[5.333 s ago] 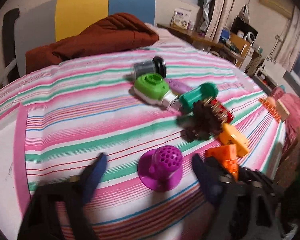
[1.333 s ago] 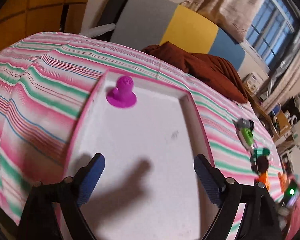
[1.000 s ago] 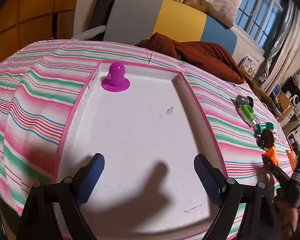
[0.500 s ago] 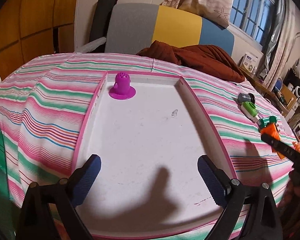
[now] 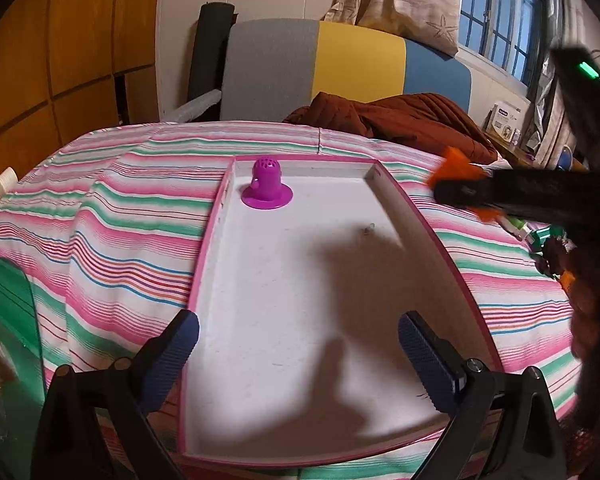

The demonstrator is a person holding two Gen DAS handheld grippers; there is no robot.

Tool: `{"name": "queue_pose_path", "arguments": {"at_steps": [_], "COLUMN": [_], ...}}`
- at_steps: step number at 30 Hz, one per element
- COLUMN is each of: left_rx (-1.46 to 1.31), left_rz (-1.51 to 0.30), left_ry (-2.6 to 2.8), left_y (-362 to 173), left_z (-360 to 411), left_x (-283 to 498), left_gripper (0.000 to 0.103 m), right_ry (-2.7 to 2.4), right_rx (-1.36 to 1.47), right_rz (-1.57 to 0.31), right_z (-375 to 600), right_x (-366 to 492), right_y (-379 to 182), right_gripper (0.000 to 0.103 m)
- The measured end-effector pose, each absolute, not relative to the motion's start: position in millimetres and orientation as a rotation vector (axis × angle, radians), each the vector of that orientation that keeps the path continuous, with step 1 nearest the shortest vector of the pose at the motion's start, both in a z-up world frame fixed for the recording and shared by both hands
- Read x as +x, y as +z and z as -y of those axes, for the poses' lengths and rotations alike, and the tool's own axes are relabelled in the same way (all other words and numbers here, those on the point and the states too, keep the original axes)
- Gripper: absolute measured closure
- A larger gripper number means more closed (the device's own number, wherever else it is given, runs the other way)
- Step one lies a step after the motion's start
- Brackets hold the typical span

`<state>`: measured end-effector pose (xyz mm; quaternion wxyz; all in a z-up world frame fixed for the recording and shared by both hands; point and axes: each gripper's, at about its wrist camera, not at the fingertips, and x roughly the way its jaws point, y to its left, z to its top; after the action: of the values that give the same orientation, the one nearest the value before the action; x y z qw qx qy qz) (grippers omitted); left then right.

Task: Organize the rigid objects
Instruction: 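Carry the orange blocks into the tray and open the right tool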

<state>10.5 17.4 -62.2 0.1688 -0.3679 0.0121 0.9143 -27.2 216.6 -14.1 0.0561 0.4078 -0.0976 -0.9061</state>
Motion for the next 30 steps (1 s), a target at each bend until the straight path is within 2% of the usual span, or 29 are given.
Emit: {"name": "queue_pose_path", "arguments": {"at_steps": [5,11,16,18,21,30], "left_rx": [-1.038,-1.058,-1.095,-1.107,-1.106,-1.110], "left_rz": [-0.049,0.000,0.073,0.092,0.097,0.122], "left_ry": [2.607,2.625,2.629,2.627,2.633,2.626], "left_y": [-62,-63,-66,-67,-67,-71], "left_z": [-11,2,12,14,16,16], "left_x": [12,7,2,1,1,0], "left_gripper": [0.002,0.002,0.002,0.002,0.002,0.002], "right_ry": [-2.663,-2.598,-2.622,-2.642,-2.637,-2.634], "right_rx": [1.328,1.472,1.503,1.494,1.459,1.464], "right_rz": [0.140,0.147,0.033,0.062,0.202,0.395], "right_z": [-185,-172,-160,-162,-170,-203], "right_x": [-71,-118,-147,-157,-165,-134], "right_y": [-24,-46,-51,-52,-52,-41], "right_gripper": [0.080,0.080,0.080,0.079,0.067,0.065]}}
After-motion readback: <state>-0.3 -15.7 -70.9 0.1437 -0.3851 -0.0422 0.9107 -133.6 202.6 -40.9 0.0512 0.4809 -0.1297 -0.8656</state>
